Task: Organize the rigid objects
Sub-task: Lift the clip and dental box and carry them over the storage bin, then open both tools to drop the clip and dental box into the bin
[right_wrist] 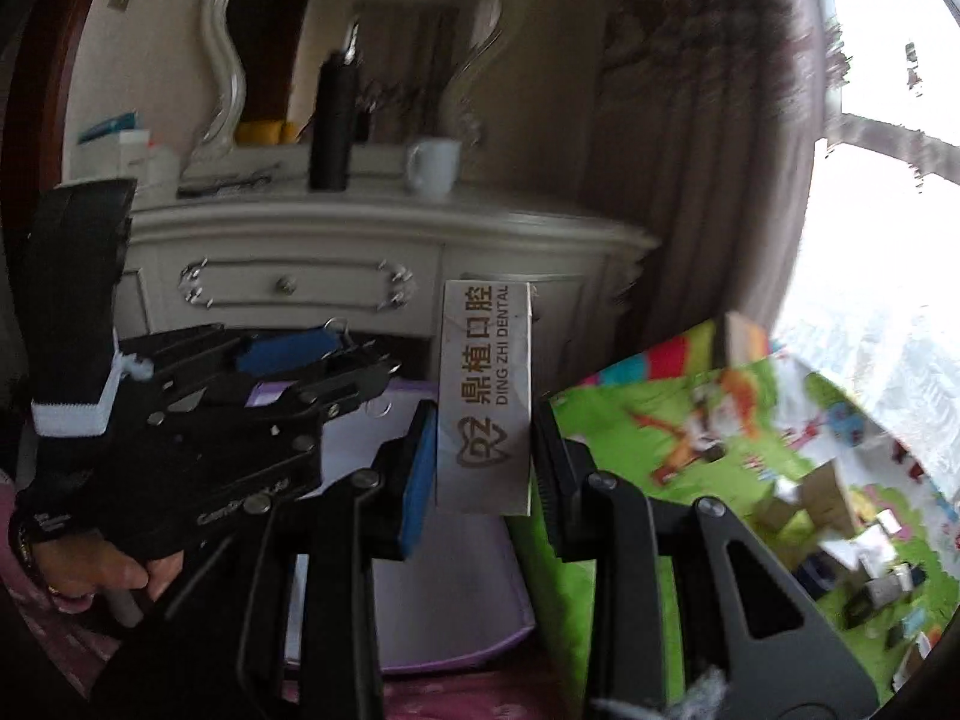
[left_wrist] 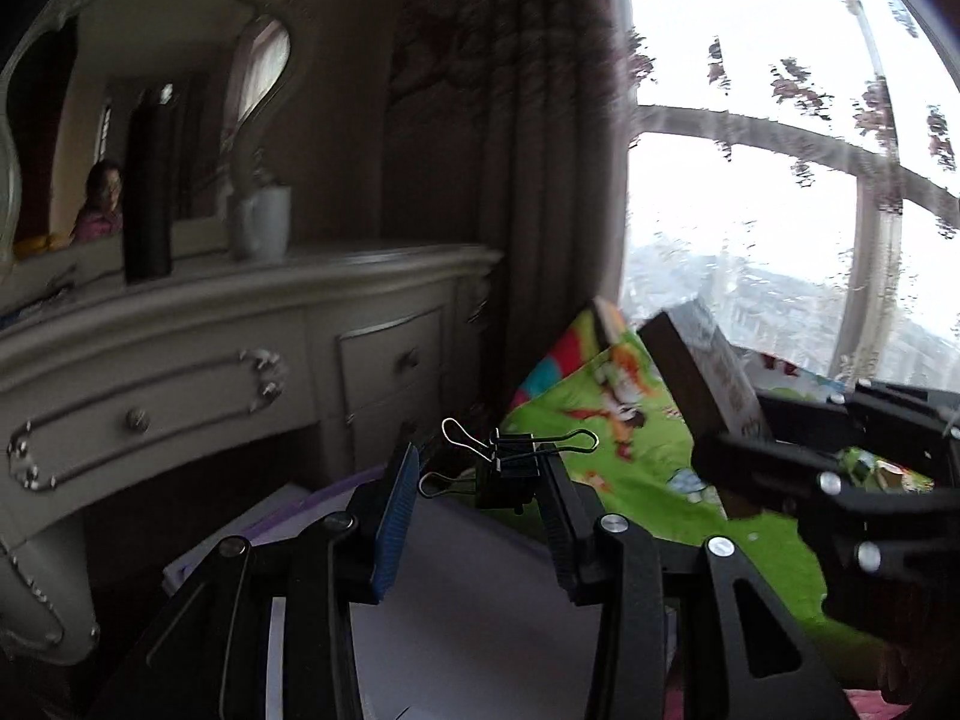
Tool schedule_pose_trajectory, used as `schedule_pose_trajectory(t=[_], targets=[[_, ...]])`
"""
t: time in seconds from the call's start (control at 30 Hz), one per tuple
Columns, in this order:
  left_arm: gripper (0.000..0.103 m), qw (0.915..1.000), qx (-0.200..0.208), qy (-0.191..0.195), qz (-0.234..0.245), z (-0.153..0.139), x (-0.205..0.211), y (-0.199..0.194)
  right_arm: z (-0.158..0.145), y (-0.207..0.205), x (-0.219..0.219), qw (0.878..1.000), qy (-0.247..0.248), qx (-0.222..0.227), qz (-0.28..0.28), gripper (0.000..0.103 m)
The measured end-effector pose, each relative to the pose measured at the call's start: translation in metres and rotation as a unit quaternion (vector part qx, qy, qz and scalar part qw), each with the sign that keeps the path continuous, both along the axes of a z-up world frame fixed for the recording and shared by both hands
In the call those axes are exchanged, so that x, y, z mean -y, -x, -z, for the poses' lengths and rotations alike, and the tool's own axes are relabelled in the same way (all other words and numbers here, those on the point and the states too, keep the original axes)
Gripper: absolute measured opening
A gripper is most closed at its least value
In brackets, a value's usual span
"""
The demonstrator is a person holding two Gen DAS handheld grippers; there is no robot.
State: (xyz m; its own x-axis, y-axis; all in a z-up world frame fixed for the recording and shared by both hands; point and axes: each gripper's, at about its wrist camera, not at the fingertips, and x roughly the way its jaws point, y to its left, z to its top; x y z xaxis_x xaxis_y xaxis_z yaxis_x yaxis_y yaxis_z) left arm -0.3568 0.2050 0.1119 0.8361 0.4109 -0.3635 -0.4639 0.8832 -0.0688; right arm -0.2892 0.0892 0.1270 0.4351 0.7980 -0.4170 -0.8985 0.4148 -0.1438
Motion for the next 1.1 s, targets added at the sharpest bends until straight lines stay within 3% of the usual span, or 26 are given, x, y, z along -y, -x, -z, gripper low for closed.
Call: schedule_pose_trajectory(t=[0.2, 0.33, 0.53, 0.67, 0.7, 0.73, 0.8, 0.83, 0.87, 1.1], targets=[[0.041, 0.9975, -0.048, 0.044, -0.027, 0.022, -0.027, -0.003, 0.024, -0.002, -0.029, 0.997, 0.06, -0.037, -0.028, 0.035], [0.041, 0.9896, -0.095, 0.098, -0.045, 0.045, -0.049, -0.008, 0.048, -0.009, -0.055, 0.99, 0.112, -0.069, -0.041, 0.035], [0.041, 0.9668, -0.169, 0.182, -0.06, 0.085, -0.078, -0.014, 0.085, -0.013, -0.085, 0.974, 0.181, -0.123, -0.059, 0.035], [0.042, 0.945, -0.223, 0.224, -0.083, 0.107, -0.091, -0.015, 0.107, -0.014, -0.092, 0.961, 0.219, -0.156, -0.065, 0.035], [0.05, 0.9402, -0.233, 0.23, -0.092, 0.11, -0.092, -0.015, 0.111, -0.014, -0.092, 0.958, 0.223, -0.167, -0.069, 0.036], [0.058, 0.937, -0.24, 0.234, -0.098, 0.113, -0.093, -0.014, 0.114, -0.013, -0.091, 0.956, 0.225, -0.174, -0.069, 0.041], [0.086, 0.9319, -0.254, 0.231, -0.117, 0.114, -0.093, -0.011, 0.116, -0.013, -0.088, 0.957, 0.223, -0.175, -0.061, 0.063], [0.087, 0.9303, -0.26, 0.226, -0.125, 0.113, -0.091, -0.011, 0.115, -0.014, -0.086, 0.958, 0.219, -0.176, -0.057, 0.075], [0.087, 0.9294, -0.264, 0.224, -0.128, 0.111, -0.091, -0.01, 0.112, -0.014, -0.083, 0.959, 0.212, -0.178, -0.055, 0.077], [0.087, 0.9354, -0.258, 0.221, -0.099, 0.09, -0.073, -0.023, 0.079, -0.029, -0.046, 0.975, 0.167, -0.144, -0.012, 0.079]])
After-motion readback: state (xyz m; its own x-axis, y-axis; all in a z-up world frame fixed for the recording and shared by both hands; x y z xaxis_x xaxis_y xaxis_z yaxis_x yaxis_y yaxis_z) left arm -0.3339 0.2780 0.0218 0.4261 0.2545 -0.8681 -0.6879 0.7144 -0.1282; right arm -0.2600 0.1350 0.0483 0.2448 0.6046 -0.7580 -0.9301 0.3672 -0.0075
